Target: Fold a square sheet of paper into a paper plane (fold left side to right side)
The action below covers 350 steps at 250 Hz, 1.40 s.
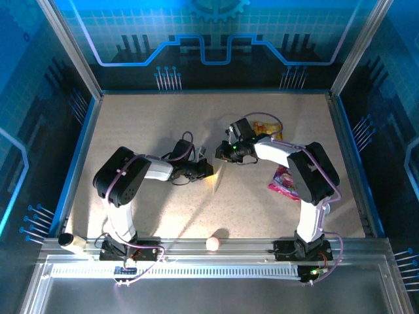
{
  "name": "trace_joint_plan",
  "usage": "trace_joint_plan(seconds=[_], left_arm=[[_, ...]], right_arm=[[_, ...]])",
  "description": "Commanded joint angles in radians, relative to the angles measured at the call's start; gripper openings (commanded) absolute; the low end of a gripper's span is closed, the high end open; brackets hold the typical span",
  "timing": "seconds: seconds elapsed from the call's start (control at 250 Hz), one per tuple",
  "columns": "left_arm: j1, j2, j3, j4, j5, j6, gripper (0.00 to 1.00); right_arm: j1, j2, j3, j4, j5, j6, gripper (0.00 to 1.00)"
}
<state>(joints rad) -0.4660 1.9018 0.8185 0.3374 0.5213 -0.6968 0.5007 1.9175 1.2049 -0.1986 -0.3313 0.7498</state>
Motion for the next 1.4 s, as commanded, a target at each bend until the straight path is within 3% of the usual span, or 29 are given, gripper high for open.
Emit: trace_joint_plan(seconds=[0.0, 1.143, 1.394], left_arm=[[-0.030, 0.086, 0.023, -0.021, -0.096, 0.055, 0.00], [-0.032, 0.126, 0.044, -0.029, -0.077, 0.046, 0.04], [-0.021, 0.023, 0.019, -0.006, -0.067, 0.028, 0.10]], right_arm=[[0.013, 0.035, 0.028, -0.063, 0.009, -0.015, 0.18], [0.010, 0.050, -0.064, -0.089, 0.069, 0.006, 0.18], [0.006, 0.071, -0.090, -0.124, 0.076, 0.007, 0.15]])
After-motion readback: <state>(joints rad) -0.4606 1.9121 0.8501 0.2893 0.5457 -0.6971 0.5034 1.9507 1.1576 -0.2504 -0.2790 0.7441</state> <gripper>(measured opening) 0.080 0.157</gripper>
